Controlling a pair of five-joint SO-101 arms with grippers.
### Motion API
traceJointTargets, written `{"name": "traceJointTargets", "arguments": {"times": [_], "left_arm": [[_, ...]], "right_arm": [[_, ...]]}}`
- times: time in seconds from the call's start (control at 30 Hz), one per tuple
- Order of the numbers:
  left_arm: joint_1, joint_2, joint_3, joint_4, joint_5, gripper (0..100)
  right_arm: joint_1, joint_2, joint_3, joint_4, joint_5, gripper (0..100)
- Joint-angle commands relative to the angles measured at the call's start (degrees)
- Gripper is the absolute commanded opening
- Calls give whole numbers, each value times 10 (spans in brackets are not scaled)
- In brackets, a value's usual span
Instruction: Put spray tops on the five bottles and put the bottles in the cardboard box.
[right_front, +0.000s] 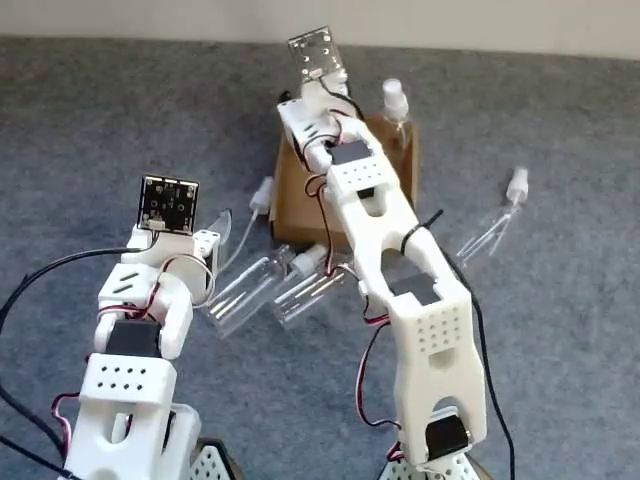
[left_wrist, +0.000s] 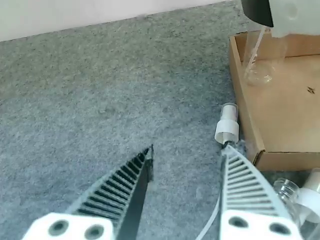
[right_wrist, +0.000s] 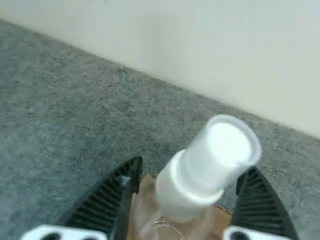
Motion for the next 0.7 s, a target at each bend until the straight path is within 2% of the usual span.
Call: {"name": "traceJointTargets", "arguments": {"times": [0.0, 0.2, 0.43, 0.67], "left_arm": [[-4, 2, -3, -13, 4, 203], [-4, 2, -3, -15, 4, 203], [-4, 2, -4, -15, 5, 203], [-4, 2, -4, -15, 5, 203]], "right_arm": [[-6, -47, -54, 36, 8, 235], [-2, -48, -151, 118, 5, 235], [-2, -49, -290, 261, 5, 235], [-2, -50, -504, 544, 10, 235]]}}
